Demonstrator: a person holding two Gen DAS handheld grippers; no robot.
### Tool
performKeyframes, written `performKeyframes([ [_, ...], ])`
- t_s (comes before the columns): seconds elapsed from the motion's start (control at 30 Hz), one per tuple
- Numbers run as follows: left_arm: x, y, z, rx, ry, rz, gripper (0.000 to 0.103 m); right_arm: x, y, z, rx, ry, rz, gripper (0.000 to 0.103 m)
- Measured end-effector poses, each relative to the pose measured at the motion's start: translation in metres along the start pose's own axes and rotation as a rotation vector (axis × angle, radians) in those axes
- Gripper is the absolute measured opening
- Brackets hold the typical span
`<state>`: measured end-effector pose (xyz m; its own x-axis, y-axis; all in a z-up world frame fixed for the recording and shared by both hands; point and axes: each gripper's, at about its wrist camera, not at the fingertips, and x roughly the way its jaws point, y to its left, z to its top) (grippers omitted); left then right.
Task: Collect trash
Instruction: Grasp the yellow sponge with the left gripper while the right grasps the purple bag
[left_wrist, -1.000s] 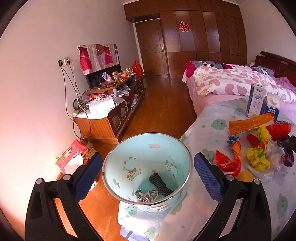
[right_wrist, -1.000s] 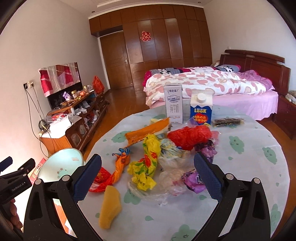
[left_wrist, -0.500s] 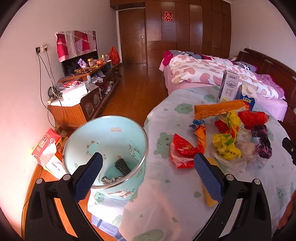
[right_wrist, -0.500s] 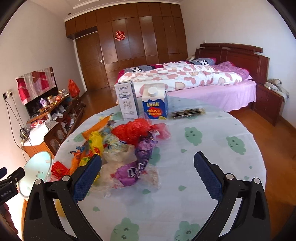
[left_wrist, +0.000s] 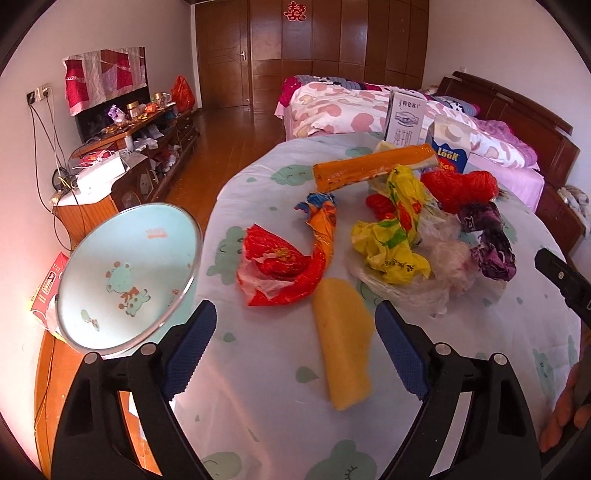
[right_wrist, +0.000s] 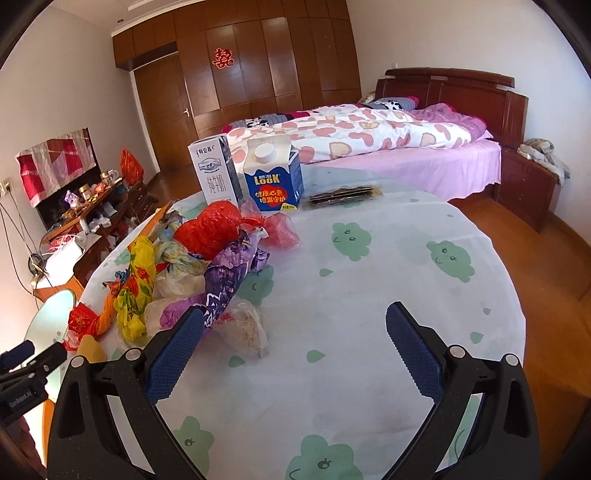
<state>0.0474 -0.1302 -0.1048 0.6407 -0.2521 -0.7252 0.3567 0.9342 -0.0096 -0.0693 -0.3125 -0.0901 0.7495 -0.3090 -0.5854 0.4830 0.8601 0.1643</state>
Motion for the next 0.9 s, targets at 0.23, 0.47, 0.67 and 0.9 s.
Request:
performKeyframes([
  [0.23, 0.018, -0.015, -0.009, 0.032, 0.045, -0.029, 0.073, 0.012, 0.011, 0.013, 0.024, 0.016, 0.055, 0.093],
  [0.47, 0.023, -0.015, -0.014, 0.030, 0.060, -0.053, 0.055, 0.046, 0.024, 0.018, 0.067, 0.127, 0.087, 0.072],
  [0.67, 0.019, -0.016, -0.014, 0.031, 0.056, -0.109, 0.029, 0.051, 0.019, 0.012, 0.101, 0.178, 0.176, 0.023],
  [0.9, -0.002, -0.018, -0.009, 0.052, -0.005, -0.133, 0.028, 0.019, 0.011, 0.014, 0.098, 0.114, 0.179, 0.009],
])
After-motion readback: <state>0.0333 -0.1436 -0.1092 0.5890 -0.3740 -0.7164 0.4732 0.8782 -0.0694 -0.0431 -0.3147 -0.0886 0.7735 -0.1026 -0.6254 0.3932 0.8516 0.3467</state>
